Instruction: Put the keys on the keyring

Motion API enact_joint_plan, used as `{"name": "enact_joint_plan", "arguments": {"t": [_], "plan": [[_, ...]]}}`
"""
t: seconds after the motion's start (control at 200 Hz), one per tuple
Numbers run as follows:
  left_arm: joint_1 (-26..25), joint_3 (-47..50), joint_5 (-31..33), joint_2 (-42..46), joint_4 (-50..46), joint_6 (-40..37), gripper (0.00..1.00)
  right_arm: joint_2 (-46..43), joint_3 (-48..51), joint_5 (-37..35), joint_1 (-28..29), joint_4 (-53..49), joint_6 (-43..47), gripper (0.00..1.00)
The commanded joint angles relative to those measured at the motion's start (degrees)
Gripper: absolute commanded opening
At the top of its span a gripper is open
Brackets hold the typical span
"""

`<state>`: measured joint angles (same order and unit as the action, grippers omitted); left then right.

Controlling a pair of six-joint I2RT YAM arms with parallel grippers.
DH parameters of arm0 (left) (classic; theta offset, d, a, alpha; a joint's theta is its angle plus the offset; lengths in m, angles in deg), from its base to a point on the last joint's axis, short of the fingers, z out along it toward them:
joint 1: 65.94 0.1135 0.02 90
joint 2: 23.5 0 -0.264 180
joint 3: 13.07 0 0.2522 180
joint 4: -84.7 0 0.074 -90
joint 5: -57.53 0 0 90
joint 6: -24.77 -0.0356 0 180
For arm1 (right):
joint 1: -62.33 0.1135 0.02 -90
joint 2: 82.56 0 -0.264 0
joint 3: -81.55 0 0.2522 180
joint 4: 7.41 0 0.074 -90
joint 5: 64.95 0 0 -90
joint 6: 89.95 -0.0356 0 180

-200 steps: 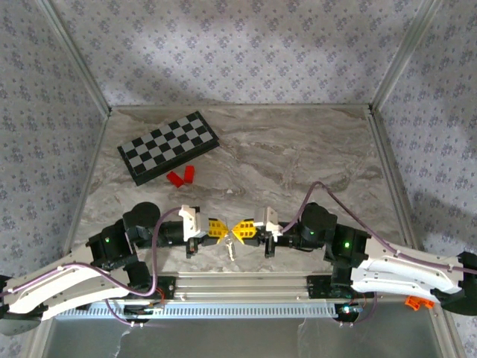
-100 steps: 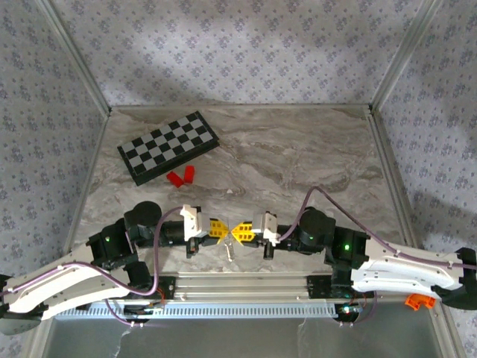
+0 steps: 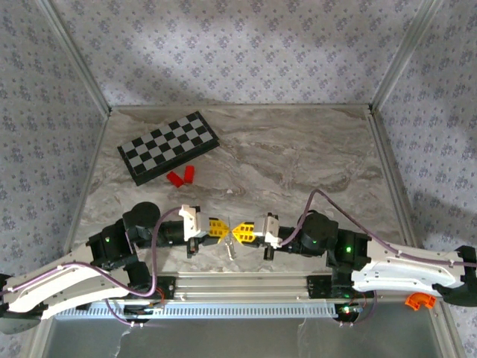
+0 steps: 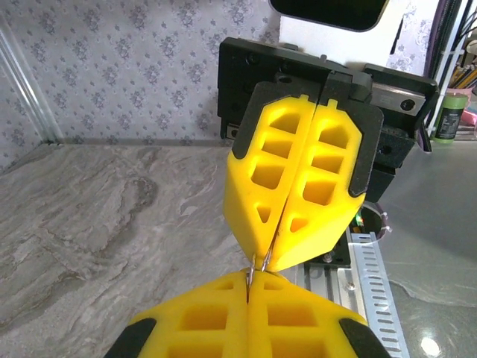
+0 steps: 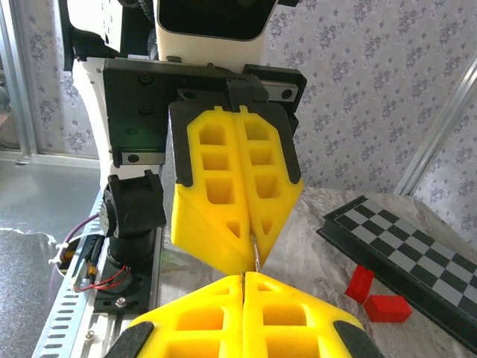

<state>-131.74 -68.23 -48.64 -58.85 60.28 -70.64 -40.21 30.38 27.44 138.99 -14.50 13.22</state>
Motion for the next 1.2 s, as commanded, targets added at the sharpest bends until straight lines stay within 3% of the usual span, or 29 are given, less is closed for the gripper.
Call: {"name": "enact_joint_plan", "arguments": {"t": [0.0,0.765,1.194], "plan": [[-0.21,0.21,2.36,0.72,4.75,0.64,0.00,-0.42,1.00,0.62,0.92,1.06,0.78,0.00],[-0.20,1.54,3.77,2.32,6.56,1.25,0.00,-1.66,2.92,-1.69,1.27,1.51,1.51,0.01],[-0.21,2.62,7.21,2.61,9.05,2.74,0.00,-1.74,3.13,-1.60,1.35,1.67,0.98,0.09]]}}
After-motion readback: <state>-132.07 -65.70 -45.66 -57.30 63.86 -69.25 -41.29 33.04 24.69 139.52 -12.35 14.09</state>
